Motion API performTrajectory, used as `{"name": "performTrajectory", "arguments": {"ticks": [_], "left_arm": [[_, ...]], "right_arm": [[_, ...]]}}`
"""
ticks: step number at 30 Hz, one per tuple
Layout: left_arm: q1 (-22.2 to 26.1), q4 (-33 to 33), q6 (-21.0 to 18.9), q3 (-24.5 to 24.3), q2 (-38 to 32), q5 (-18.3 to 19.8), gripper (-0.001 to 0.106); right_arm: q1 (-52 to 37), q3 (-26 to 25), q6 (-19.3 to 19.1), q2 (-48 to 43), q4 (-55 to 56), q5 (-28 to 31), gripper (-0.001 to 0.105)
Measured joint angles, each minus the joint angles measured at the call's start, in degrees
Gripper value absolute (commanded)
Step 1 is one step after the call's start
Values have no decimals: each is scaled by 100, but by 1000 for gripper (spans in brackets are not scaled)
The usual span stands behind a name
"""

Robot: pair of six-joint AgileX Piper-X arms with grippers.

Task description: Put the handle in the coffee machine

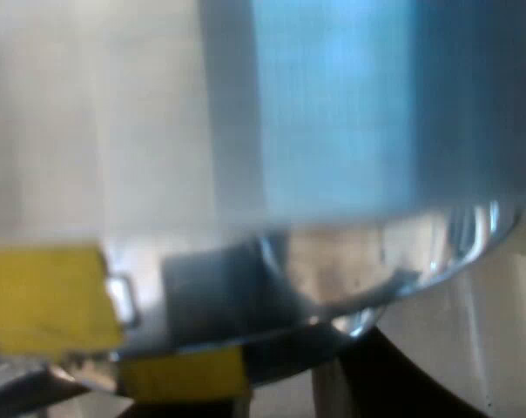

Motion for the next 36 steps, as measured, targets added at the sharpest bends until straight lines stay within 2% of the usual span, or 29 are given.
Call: {"name": "performTrajectory", "arguments": {"ticks": [6,9,15,17,21,24,31,34,36], "left_arm": [[-4,216,19,0,0,0,0],[-4,446,178,0,0,35,0],[-4,854,793,-10,0,116,0],[-4,912,807,-3,0,154,0],[-4,1035,806,-3,0,738,0],[-4,1211,806,-3,0,914,0],[-32,1410,1077,-12,0,939,0],[-302,1535,1183,-12,0,903,0],[-595,1499,1212,-27,0,721,0]], "right_arm": [[0,0,0,0,0,11,21],[0,11,0,0,0,11,21],[0,10,0,0,0,24,21],[0,10,0,0,0,35,21],[0,10,0,0,0,32,21],[10,10,0,0,0,32,21],[11,34,0,0,-24,32,21],[11,67,-24,-11,-40,32,21],[11,87,-52,-15,-40,61,21]]}}
